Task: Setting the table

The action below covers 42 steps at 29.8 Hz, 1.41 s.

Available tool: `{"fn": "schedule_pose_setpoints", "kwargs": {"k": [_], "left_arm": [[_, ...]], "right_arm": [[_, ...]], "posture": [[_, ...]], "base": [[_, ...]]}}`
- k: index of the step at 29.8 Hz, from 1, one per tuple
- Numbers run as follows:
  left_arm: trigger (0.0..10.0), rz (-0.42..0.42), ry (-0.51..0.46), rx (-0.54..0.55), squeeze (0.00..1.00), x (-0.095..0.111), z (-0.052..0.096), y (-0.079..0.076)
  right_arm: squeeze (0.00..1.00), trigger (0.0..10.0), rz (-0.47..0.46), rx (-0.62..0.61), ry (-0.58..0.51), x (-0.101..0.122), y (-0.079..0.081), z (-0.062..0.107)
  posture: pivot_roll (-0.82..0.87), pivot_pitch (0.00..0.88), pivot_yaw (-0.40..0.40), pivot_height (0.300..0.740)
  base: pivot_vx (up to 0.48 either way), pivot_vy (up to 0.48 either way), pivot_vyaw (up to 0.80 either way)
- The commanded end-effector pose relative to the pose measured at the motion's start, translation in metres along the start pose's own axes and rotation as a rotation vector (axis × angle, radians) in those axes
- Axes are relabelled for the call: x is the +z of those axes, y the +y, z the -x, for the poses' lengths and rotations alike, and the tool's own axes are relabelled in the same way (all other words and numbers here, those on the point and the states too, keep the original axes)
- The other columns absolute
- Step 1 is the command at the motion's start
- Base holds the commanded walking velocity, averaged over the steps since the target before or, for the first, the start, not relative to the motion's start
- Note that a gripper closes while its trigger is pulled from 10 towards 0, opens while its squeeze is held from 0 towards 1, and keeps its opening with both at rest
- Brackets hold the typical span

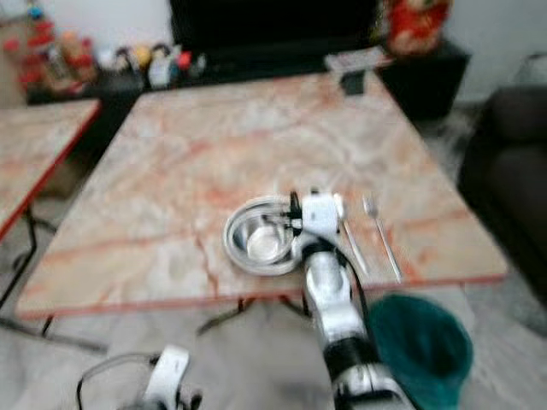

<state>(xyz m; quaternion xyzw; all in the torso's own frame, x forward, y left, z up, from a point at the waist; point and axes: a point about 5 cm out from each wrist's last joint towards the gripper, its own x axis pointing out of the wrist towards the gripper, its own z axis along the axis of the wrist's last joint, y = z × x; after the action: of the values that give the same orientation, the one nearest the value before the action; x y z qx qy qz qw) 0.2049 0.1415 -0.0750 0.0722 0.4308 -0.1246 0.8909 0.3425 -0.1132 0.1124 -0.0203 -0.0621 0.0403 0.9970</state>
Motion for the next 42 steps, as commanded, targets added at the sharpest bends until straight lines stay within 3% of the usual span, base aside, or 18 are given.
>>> {"fn": "schedule_pose_setpoints", "kwargs": {"k": [1, 34, 38, 42], "left_arm": [[10.0, -0.004, 0.043, 0.023, 0.0, -0.012, 0.003, 0.01], [10.0, -0.011, 0.046, 0.015, 0.0, -0.013, 0.003, 0.006], [10.0, -0.004, 0.044, 0.018, 0.0, -0.013, 0.003, 0.006], [10.0, 0.002, 0.044, 0.021, 0.0, -0.013, 0.003, 0.007]], "right_arm": [[0.0, 10.0, -0.012, 0.048, -0.03, 0.008, 0.017, -0.003], [0.0, 10.0, -0.007, 0.11, -0.043, 0.009, 0.029, 0.002], [0.0, 10.0, -0.002, 0.106, -0.007, -0.001, 0.026, 0.007], [0.0, 10.0, 0.023, 0.095, 0.077, -0.025, 0.019, 0.021]], "posture": [[-0.02, 0.0, 0.074, 0.74], [-0.01, 0.0, 0.054, 0.74], [-0.01, 0.0, 0.051, 0.74], [-0.01, 0.0, 0.053, 0.74]], "base": [[0.0, 0.48, 0.0], [0.0, 0.48, 0.0], [0.0, 0.48, 0.0], [0.0, 0.48, 0.0]]}}
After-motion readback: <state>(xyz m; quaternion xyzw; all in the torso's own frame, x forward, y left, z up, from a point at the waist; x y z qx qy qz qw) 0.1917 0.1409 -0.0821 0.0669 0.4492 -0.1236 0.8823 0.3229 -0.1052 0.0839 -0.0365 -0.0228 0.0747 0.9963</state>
